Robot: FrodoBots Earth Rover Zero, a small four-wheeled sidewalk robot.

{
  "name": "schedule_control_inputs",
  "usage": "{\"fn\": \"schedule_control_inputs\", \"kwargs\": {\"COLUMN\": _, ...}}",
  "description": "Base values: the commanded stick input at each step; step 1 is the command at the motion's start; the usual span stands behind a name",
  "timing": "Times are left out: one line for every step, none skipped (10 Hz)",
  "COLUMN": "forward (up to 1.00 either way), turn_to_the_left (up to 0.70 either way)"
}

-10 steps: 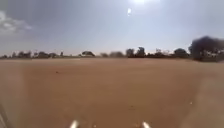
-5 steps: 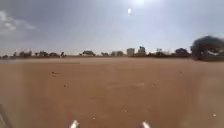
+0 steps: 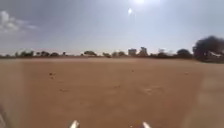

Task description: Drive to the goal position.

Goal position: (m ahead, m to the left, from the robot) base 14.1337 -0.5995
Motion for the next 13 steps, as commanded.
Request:
{"fn": "schedule_control_inputs", "kwargs": {"forward": 0.70, "turn_to_the_left": 0.00}}
{"fn": "schedule_control_inputs", "kwargs": {"forward": 0.70, "turn_to_the_left": 0.00}}
{"fn": "schedule_control_inputs", "kwargs": {"forward": 0.70, "turn_to_the_left": 0.00}}
{"fn": "schedule_control_inputs", "kwargs": {"forward": 0.70, "turn_to_the_left": 0.00}}
{"fn": "schedule_control_inputs", "kwargs": {"forward": 0.70, "turn_to_the_left": 0.00}}
{"fn": "schedule_control_inputs", "kwargs": {"forward": 0.70, "turn_to_the_left": 0.00}}
{"fn": "schedule_control_inputs", "kwargs": {"forward": 0.70, "turn_to_the_left": 0.00}}
{"fn": "schedule_control_inputs", "kwargs": {"forward": 0.70, "turn_to_the_left": 0.00}}
{"fn": "schedule_control_inputs", "kwargs": {"forward": 0.70, "turn_to_the_left": 0.00}}
{"fn": "schedule_control_inputs", "kwargs": {"forward": 0.70, "turn_to_the_left": 0.00}}
{"fn": "schedule_control_inputs", "kwargs": {"forward": 0.70, "turn_to_the_left": 0.00}}
{"fn": "schedule_control_inputs", "kwargs": {"forward": 0.70, "turn_to_the_left": 0.00}}
{"fn": "schedule_control_inputs", "kwargs": {"forward": 0.70, "turn_to_the_left": 0.00}}
